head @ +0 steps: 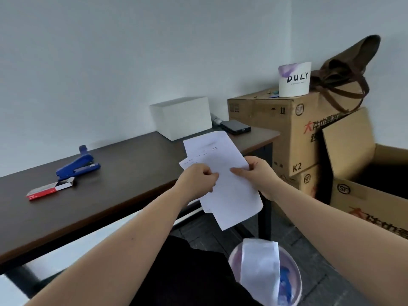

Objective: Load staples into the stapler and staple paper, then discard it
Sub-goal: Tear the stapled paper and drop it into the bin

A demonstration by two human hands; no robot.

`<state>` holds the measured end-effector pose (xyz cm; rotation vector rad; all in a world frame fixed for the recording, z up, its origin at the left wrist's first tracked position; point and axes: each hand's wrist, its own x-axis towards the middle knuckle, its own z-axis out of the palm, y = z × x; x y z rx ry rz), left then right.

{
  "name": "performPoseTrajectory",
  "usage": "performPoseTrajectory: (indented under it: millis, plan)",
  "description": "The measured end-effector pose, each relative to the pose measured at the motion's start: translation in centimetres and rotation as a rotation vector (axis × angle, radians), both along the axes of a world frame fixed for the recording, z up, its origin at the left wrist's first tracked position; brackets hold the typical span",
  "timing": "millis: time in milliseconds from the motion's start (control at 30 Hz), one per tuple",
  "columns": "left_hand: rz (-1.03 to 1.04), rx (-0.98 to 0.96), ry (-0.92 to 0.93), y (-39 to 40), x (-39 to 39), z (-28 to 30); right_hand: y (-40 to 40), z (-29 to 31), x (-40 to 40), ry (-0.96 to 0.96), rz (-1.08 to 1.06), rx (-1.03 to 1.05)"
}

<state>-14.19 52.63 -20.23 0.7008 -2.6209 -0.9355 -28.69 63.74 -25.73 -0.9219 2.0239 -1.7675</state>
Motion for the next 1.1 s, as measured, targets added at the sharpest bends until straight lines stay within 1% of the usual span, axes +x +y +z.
performPoseTrajectory:
  millis: [100,200,333,500,667,733,833,900,1033,1100]
  plan:
    - [-0.049,-0.018,-0.076,1.5,-1.5,-3.1,1.3,-3.8,-1.3,0.033,-0.040,0.151]
    - [-0.082,-0.024,-0.164,2.1,-2.9,-6.1,1.5,-7.6,-3.0,0.027,-0.068,0.251]
    - [-0.099,0.030,-0.251,1.5,-4.5,-10.2,0.9,-12.4,-4.5,-0.035,-0.078,0.349]
    - [-0.099,0.095,-0.338,0.4,-6.6,-15.3,0.3,-18.1,-5.3,-0.188,-0.047,0.416]
    - [-0.112,0.103,-0.446,-0.6,-8.7,-20.1,-0.7,-23.9,-6.2,-0.221,-0.061,0.518]
    - [-0.131,0.090,-0.504,-1.1,-9.4,-22.0,-0.7,-26.4,-6.5,-0.222,-0.055,0.581]
    - [-0.164,0.076,-0.581,-1.9,-10.5,-24.4,-0.6,-29.9,-7.1,-0.163,-0.042,0.692]
    - [-0.170,0.081,-0.612,-2.5,-11.1,-25.6,-0.7,-31.9,-7.5,-0.152,-0.029,0.762]
    - [-0.173,0.104,-0.658,-3.6,-12.3,-27.2,-0.9,-34.6,-8.1,-0.188,-0.005,0.849]
    - [-0.159,0.129,-0.663,-4.1,-12.9,-27.8,-0.7,-35.6,-8.4,-0.144,0.034,0.970]
